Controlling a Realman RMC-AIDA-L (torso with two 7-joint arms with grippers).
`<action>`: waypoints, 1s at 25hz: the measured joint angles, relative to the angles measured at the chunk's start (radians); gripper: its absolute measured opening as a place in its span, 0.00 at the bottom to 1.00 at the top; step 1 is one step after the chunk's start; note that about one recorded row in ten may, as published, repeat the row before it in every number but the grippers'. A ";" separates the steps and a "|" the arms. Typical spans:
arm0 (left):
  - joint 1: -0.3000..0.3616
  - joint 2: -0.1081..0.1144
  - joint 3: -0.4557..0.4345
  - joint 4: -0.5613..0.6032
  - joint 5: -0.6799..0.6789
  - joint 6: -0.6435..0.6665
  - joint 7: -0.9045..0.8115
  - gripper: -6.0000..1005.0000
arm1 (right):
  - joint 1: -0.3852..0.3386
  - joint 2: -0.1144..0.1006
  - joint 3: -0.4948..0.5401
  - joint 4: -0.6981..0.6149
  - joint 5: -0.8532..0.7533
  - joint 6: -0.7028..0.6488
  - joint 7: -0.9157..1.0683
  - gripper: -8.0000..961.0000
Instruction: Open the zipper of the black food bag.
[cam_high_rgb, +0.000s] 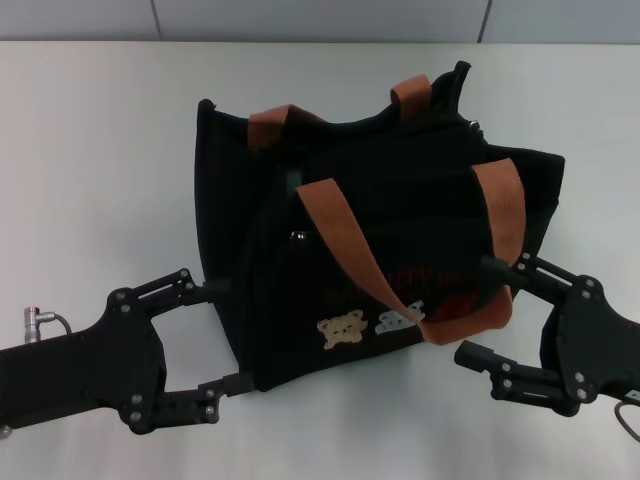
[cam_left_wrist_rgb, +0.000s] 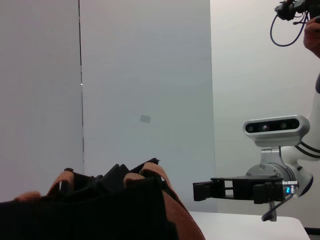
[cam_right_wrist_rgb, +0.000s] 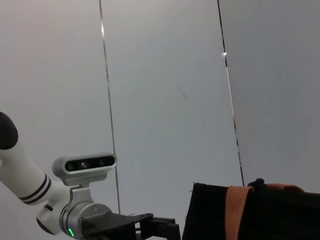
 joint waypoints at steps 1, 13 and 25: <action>0.000 0.000 0.000 0.000 0.000 0.000 0.000 0.83 | 0.001 0.001 0.000 0.000 0.000 0.000 0.000 0.87; 0.001 0.000 0.000 0.002 -0.002 0.001 0.002 0.83 | 0.005 0.002 -0.027 0.004 0.000 0.013 -0.002 0.87; 0.005 0.000 -0.007 0.002 -0.003 -0.001 0.004 0.82 | 0.004 0.004 -0.026 0.006 0.000 0.025 -0.006 0.87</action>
